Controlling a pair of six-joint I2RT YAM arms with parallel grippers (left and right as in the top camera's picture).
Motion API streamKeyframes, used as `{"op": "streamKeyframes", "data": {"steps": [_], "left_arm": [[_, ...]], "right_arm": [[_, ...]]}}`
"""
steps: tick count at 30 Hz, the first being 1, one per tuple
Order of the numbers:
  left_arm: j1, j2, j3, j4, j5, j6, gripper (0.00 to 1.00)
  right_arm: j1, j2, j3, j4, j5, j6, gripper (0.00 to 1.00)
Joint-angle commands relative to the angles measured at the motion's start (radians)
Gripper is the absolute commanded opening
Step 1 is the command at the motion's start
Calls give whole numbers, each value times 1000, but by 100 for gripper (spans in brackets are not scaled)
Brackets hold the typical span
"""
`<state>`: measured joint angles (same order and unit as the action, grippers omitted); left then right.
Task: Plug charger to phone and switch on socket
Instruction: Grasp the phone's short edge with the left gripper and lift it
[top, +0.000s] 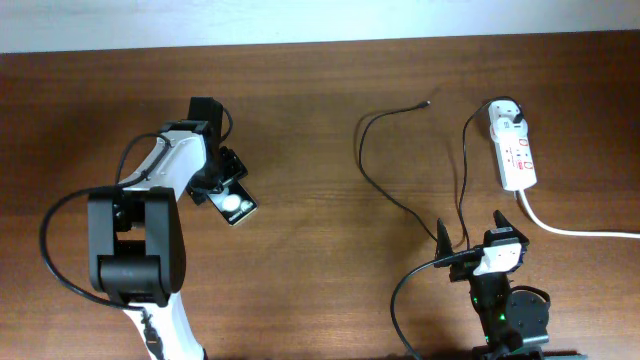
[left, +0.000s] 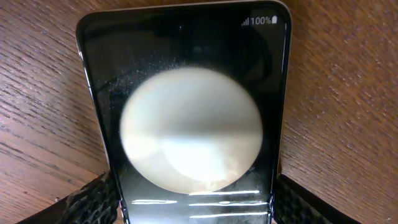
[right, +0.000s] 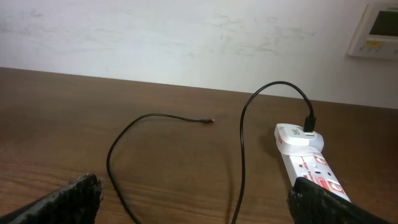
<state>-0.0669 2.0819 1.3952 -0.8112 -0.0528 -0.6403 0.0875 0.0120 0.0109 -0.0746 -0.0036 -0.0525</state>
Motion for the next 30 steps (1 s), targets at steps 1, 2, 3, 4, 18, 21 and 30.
{"op": "streamKeyframes", "data": {"steps": [1,2,3,4,18,21,30], "left_arm": [[2,147,-62,-18,101,-2,65],[2,146,-50,-36,101,-2,64],[2,146,-30,-56,102,5,63],[2,145,-2,-84,101,5,62],[4,91,464,-474,84,93,55],[4,33,515,-521,83,120,56],[4,-392,539,-652,32,176,55]], "right_arm": [[-3,-6,-5,-6,8,0,99],[-3,-6,-5,-6,8,0,99],[-3,-6,-5,-6,8,0,99],[-3,-6,-5,-6,8,0,99],[-3,-6,-5,-6,8,0,99],[-3,-6,-5,-6,8,0,99],[-3,-6,-5,-6,8,0,99]]}}
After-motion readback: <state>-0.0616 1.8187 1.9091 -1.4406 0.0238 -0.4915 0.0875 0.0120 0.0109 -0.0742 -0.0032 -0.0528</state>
